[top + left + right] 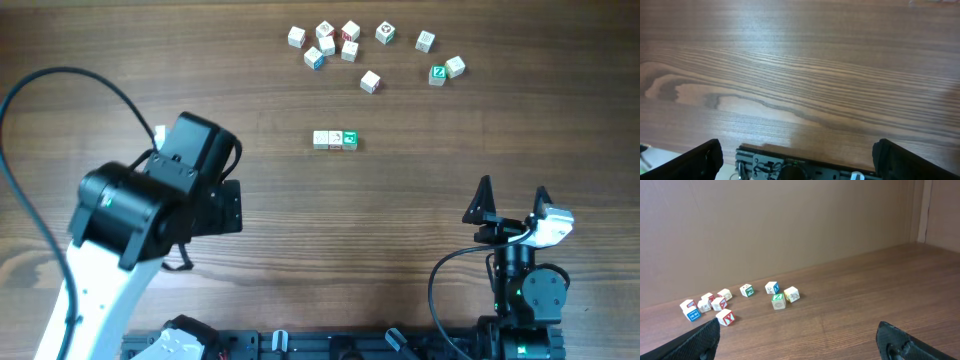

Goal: Form a horizontal line

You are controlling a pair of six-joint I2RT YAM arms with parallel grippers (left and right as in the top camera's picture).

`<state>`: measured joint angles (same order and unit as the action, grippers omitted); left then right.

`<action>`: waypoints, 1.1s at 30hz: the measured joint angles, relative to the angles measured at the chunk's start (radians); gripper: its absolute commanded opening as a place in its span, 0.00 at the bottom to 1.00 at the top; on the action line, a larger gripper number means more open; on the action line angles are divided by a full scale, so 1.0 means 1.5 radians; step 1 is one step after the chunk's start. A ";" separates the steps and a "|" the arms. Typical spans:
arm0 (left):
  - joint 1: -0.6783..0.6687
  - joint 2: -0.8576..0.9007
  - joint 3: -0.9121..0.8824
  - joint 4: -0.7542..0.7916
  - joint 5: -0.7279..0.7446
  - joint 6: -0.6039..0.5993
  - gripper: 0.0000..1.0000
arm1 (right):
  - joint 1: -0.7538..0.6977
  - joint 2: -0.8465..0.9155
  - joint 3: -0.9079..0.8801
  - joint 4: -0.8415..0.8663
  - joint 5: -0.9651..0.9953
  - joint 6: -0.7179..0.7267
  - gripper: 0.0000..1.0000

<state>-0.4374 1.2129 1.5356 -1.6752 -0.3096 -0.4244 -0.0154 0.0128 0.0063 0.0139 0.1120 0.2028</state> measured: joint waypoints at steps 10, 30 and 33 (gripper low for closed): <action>0.047 -0.427 -0.093 0.169 0.016 0.018 1.00 | 0.000 0.000 0.000 0.000 0.000 0.000 1.00; 0.190 -0.799 -1.014 1.067 0.206 0.283 1.00 | 0.000 -0.001 0.000 0.000 -0.001 -0.003 1.00; 0.228 -0.800 -1.014 1.067 0.206 0.333 1.00 | 0.000 -0.001 0.000 0.000 -0.001 -0.003 1.00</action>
<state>-0.0948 0.0135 0.0139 -0.0750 -0.0006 0.0746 -0.0154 0.0109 0.0063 0.0143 0.1112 0.1989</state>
